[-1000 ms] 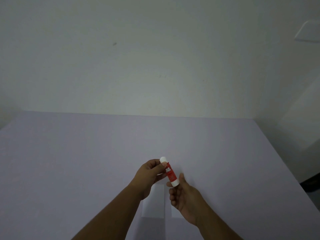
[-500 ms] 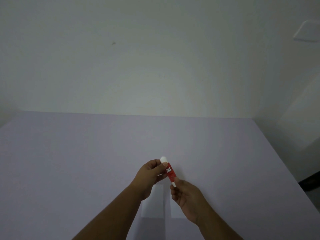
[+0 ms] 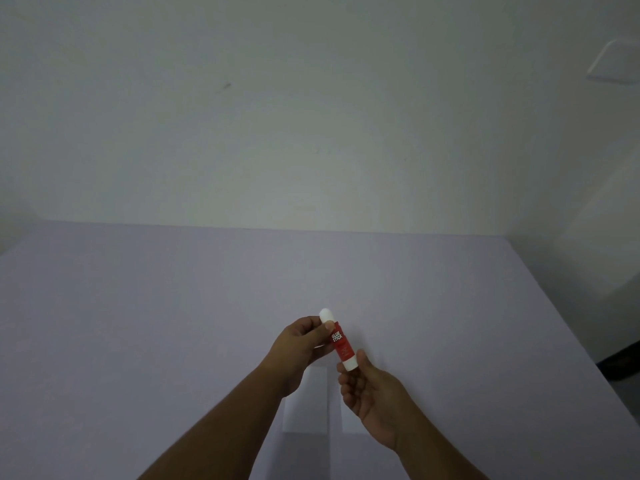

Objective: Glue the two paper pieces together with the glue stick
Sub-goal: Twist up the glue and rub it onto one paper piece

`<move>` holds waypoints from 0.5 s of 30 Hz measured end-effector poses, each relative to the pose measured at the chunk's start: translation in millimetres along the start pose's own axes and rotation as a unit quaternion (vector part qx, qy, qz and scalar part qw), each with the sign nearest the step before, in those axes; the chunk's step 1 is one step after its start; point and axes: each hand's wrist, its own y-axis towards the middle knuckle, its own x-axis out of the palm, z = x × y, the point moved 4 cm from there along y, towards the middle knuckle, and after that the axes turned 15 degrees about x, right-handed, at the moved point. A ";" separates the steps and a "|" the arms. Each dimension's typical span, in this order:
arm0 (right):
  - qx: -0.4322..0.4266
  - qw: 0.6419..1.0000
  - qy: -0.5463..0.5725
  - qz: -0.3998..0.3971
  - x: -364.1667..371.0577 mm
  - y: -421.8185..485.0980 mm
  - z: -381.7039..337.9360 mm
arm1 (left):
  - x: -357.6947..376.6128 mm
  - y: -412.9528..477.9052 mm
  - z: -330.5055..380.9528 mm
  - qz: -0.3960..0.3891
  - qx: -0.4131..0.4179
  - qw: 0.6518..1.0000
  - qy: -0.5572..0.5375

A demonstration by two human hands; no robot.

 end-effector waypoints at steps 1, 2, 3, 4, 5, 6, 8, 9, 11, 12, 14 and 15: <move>0.005 1.000 -0.001 -0.001 -0.5 0.6 0.4 | -0.1 0.0 -0.2 0.000 -0.001 1.000 0.003; 0.005 1.000 0.002 -0.004 -0.2 0.3 0.4 | -0.2 -0.5 -0.7 0.003 -0.002 1.000 0.005; 0.000 1.000 0.007 -0.006 0.2 0.2 0.0 | -0.3 -0.9 -1.7 0.006 -0.004 1.000 0.007; -0.008 1.000 0.014 -0.007 1.2 0.0 -0.8 | -0.1 -1.4 -3.1 0.008 -0.006 1.000 0.009; -0.021 1.000 0.015 -0.004 1.6 0.2 -2.1 | 0.4 -2.1 -4.6 0.008 -0.009 1.000 0.015; -0.037 0.999 0.008 0.006 1.3 0.2 -3.5 | 1.2 -2.9 -6.0 0.004 -0.012 1.000 0.024; -0.073 0.996 -0.015 0.044 -1.9 1.2 -7.2 | 1.2 -4.2 -8.8 -0.024 -0.018 0.998 0.056; -0.087 0.994 -0.026 0.068 -5.2 1.9 -9.6 | -1.2 -4.9 -10.6 -0.044 -0.022 0.995 0.083; -0.106 0.986 -0.051 0.115 -12.6 1.9 -16.0 | -16.1 -7.0 -14.9 -0.066 -0.024 0.980 0.184; -0.115 0.981 -0.076 0.137 -16.8 1.3 -19.2 | -28.5 -8.8 -17.3 -0.066 -0.019 0.963 0.262; -0.134 0.965 -0.149 0.169 -24.1 0.0 -23.5 | -53.8 -14.4 -25.7 -0.094 -0.001 0.895 0.436; -0.147 0.954 -0.189 0.181 -26.8 -0.7 -24.3 | -63.1 -17.9 -32.0 -0.124 0.007 0.855 0.504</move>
